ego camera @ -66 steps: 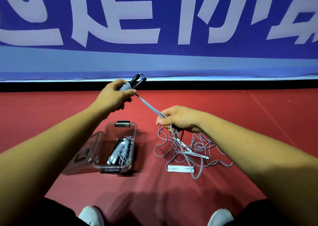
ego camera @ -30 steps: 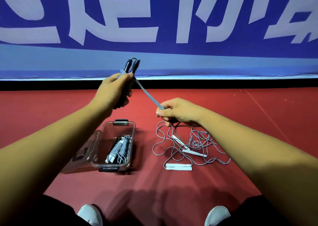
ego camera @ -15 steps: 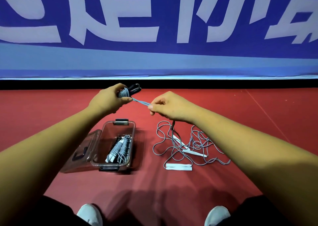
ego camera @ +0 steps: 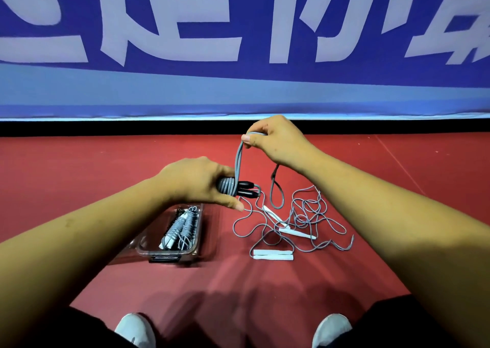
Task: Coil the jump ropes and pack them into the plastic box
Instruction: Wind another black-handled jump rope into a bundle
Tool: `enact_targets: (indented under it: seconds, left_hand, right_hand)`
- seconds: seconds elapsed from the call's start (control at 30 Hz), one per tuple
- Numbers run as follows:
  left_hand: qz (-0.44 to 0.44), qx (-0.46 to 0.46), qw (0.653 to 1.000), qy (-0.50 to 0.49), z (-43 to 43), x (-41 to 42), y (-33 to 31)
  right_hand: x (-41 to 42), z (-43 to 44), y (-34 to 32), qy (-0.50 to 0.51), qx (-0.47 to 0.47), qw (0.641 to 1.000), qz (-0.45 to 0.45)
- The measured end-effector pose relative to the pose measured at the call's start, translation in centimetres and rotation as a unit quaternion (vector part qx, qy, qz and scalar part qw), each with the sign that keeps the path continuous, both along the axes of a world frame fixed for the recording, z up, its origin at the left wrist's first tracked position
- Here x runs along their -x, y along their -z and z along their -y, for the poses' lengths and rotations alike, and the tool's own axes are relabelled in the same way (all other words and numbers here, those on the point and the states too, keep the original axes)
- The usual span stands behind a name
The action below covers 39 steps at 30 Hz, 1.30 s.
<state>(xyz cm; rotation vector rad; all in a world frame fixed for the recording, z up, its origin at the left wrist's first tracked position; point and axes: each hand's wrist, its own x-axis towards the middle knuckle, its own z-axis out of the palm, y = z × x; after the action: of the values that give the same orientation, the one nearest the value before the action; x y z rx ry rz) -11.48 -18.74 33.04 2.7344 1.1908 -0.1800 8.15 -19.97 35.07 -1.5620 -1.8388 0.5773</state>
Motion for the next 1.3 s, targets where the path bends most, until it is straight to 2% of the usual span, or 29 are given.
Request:
enact_targets:
  seconds: [0.07,0.13,0.2,0.27,0.4,0.5,0.6,0.67,0.8,0.87,0.93,1.03,1.1,1.23,1.3]
  left_hand:
    - [0.046,-0.009,0.999,-0.005,0.0,-0.1,0.4]
    - [0.107,0.021,0.994,0.009,0.1,-0.1,0.5]
    - [0.178,0.076,0.981,0.022,0.2,0.1,0.4]
    - [0.260,0.123,0.958,0.010,0.4,0.1,0.3]
    - [0.406,0.227,0.883,-0.061,0.3,0.1,0.2]
    - [0.446,0.213,0.861,-0.118,-0.4,0.1,-0.6]
    - [0.433,0.163,0.869,-0.175,-1.7,0.8,-0.9]
    - [0.395,0.111,0.892,-0.190,-2.6,1.6,-0.6]
    - [0.208,-0.031,0.958,-0.195,-3.4,2.4,0.7]
    - [0.109,-0.103,0.969,-0.198,-3.1,1.9,1.0]
    - [0.035,-0.136,0.975,-0.175,-2.4,1.1,1.2]
    - [-0.005,-0.124,0.984,-0.124,-1.2,0.1,1.0]
    - [-0.004,-0.094,0.990,-0.105,-0.8,-0.3,0.5]
    - [0.043,0.011,0.998,-0.053,-0.6,-0.2,-0.7]
    - [0.111,0.081,0.990,-0.037,-0.1,0.0,-0.9]
  right_hand:
    - [-0.3,-0.1,0.1,0.004,0.000,1.000,-0.010]
    - [-0.7,-0.2,0.4,0.014,0.014,0.999,-0.036]
    - [-1.2,-0.2,1.3,0.025,0.068,0.991,-0.114]
    - [-1.9,-0.2,2.7,0.015,0.149,0.969,-0.196]
    - [-1.7,0.6,5.0,-0.038,0.255,0.948,-0.184]
    - [-0.4,0.9,5.3,-0.075,0.274,0.935,-0.211]
    - [0.6,1.2,4.9,-0.080,0.264,0.941,-0.195]
    - [1.2,1.6,4.6,-0.088,0.257,0.950,-0.156]
    - [2.4,2.1,3.5,-0.107,0.204,0.972,-0.039]
    - [2.9,2.1,2.6,-0.132,0.140,0.980,0.051]
    - [3.1,2.0,1.5,-0.144,0.091,0.980,0.104]
    - [2.8,1.7,0.1,-0.137,0.043,0.980,0.135]
    - [2.2,1.2,0.0,-0.114,0.018,0.987,0.116]
    - [1.1,0.9,-0.1,-0.090,-0.010,0.994,0.052]
    - [0.6,1.0,-0.2,-0.093,0.012,0.996,0.010]
